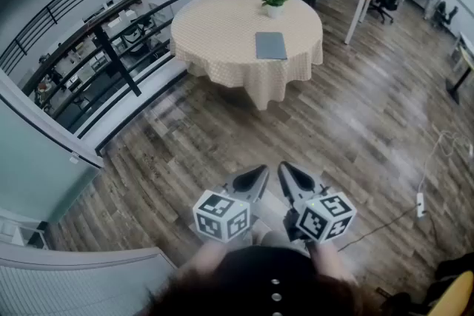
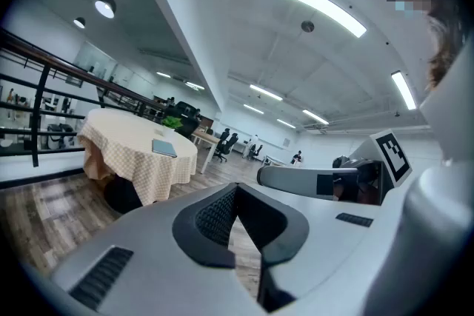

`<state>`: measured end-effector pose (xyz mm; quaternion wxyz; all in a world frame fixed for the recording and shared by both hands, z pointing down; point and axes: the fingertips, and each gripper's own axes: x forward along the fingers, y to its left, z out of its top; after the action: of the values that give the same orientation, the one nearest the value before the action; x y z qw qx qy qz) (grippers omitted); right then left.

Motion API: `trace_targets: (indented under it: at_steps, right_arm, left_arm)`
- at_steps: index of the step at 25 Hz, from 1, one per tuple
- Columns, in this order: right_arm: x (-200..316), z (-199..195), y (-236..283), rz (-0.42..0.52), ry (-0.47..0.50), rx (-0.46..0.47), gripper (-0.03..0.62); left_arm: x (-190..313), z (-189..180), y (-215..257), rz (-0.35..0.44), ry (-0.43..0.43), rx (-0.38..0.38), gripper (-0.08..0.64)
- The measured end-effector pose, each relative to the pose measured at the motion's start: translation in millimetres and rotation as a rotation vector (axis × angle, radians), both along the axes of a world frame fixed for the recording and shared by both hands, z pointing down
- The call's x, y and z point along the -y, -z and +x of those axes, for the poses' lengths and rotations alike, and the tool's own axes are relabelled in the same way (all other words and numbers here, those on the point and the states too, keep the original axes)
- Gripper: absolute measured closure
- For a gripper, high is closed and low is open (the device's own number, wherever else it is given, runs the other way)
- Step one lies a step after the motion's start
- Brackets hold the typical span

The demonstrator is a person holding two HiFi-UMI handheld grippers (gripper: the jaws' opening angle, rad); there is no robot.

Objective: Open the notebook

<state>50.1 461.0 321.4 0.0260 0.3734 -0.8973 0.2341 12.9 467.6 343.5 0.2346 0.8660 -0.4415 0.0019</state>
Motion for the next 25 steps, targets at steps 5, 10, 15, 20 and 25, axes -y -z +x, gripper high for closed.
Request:
trace_targets:
  at_steps: [5,10,15,20,25]
  right_arm:
    - [0.0,-4.2,0.4,0.004,0.001,0.003,0.581]
    - [2.2,-5.6,-0.9,0.0,-0.017,0.065,0.581]
    - [7.5,-8.4,1.3,0.009,-0.036,0.063,0.581]
    - [17.0,-9.6,-4.1,-0.001,-0.071,0.065,0.58]
    - [15.8,-10.1,-16.5,-0.038,-0.122,0.076,0.58]
  left_arm:
    - [5.3,0.8,3.2,0.017,-0.015,-0.006,0.549]
    - [8.0,-4.6,0.7,0.02,0.008,-0.021,0.549]
    - [13.0,-13.3,0.7,0.021,0.006,-0.023,0.549]
    - [27.9,-26.4,2.7,0.038,0.007,-0.023,0.549]
    - [30.8,-29.7,2.1,0.032,-0.009,-0.032,0.549]
